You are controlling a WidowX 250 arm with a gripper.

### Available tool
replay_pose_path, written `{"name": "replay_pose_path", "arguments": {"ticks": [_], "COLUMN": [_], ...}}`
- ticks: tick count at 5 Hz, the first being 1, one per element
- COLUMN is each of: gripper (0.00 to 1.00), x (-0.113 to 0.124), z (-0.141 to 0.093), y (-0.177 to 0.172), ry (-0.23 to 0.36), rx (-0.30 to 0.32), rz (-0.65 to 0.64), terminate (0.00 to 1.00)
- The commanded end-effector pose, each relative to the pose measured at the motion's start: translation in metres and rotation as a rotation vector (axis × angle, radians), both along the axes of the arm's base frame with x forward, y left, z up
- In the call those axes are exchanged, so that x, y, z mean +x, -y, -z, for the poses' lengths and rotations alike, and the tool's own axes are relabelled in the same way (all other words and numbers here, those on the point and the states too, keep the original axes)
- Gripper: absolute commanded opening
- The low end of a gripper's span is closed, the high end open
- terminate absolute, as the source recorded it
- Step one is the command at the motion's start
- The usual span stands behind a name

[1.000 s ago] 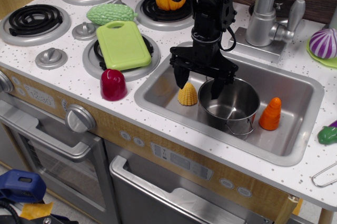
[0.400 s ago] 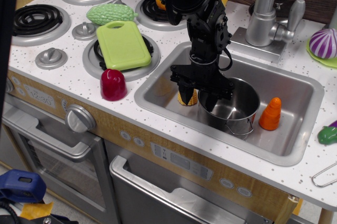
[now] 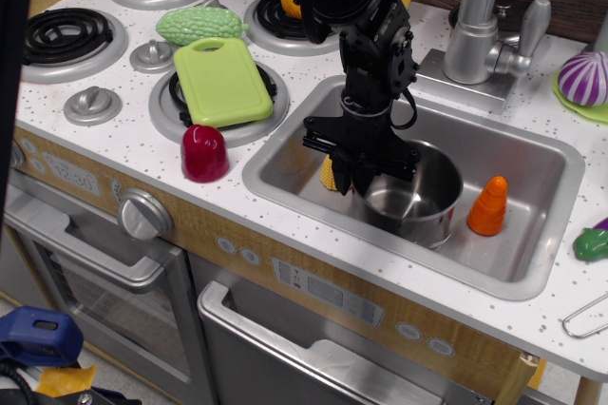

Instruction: Pick up pot from sink

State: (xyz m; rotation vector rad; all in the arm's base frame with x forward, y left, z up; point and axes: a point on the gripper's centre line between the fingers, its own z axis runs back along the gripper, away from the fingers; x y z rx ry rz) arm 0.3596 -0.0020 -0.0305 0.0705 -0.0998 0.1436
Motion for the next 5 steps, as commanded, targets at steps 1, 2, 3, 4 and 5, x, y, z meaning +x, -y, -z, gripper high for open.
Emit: {"name": "replay_pose_path", "arguments": {"ticks": [1,2,3,4,5], "gripper": [0.00,0.00,0.00,0.00,0.00], "x": [0.013,0.017,0.022,0.029,0.027], "z": [-0.059,-0.079,-0.093,-0.105,-0.108], "y": [0.002,0.003,0.002,-0.001,-0.003], "ry": [0.053,0.037,0.043,0.046,0.062], "rx": [-0.003,0.002,0.030,0.035,0.057], "rz": [0.006,0.002,0.019,0.018,0.038], "terminate": [0.00,0.00,0.00,0.00,1.00]}}
